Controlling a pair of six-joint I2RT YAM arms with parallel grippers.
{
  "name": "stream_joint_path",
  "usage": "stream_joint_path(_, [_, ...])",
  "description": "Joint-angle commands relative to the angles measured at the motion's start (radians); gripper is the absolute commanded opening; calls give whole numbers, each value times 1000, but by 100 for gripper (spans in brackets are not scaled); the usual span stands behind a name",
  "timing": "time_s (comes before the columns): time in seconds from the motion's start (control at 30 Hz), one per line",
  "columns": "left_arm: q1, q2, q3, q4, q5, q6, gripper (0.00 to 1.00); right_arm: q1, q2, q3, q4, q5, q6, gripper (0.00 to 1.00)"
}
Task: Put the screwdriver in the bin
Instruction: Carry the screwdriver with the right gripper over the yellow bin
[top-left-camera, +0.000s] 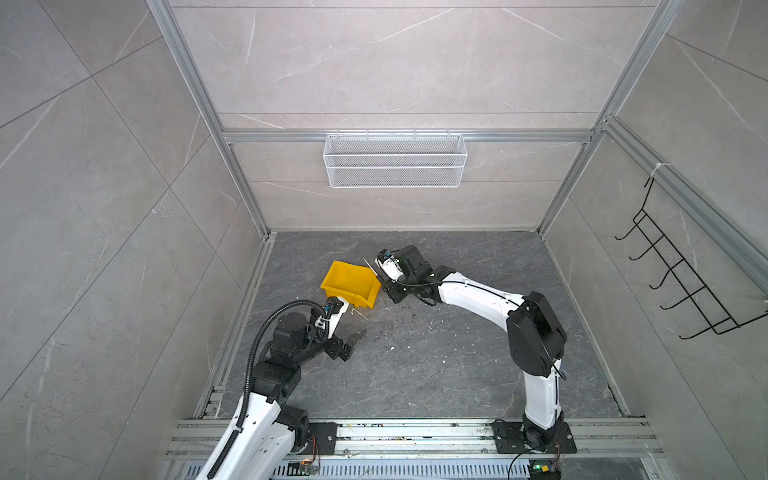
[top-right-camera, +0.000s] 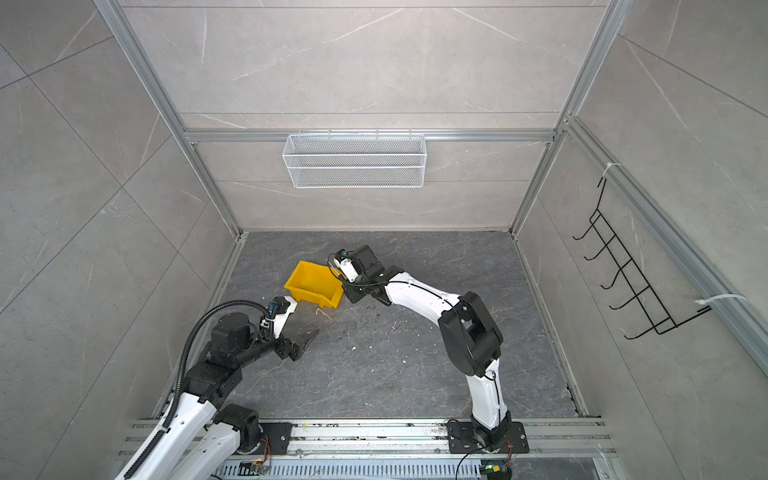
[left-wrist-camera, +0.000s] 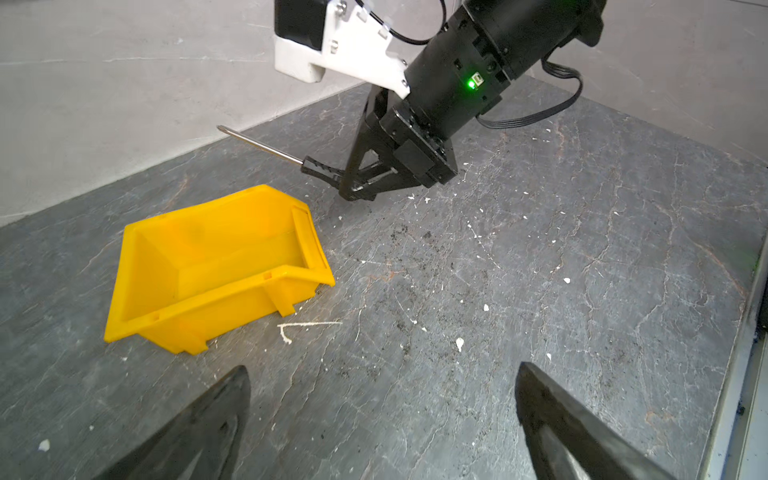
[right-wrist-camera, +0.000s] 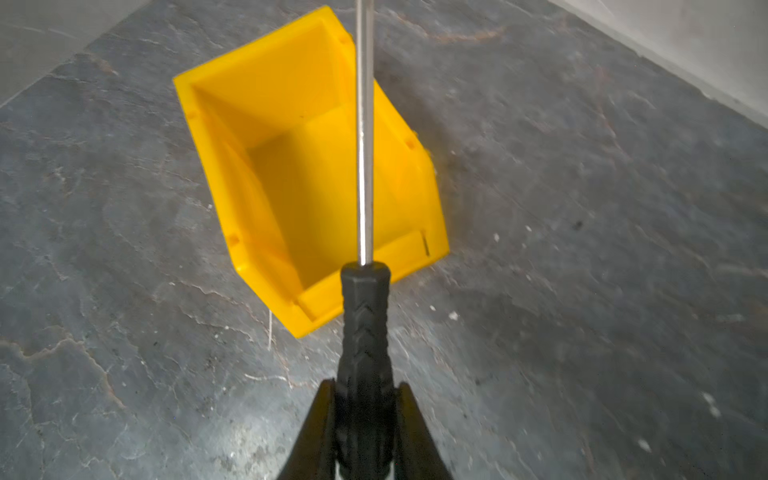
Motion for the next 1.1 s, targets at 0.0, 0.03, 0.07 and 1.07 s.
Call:
stream_joint_path(0.0, [11, -35, -7, -73, -6, -12, 100, 25, 64, 99, 22, -72, -89, 0])
stream_joint_path(0.03, [13, -43, -8, -80, -17, -14, 100, 31, 89, 122, 22, -81, -101, 0])
stream_joint_path(0.07, [12, -53, -10, -86, -26, -17, 99, 37, 105, 139, 22, -87, -114, 0])
stream_joint_path(1.07, [15, -115, -25, -105, -92, -34, 100, 34, 366, 401, -61, -95, -187, 0])
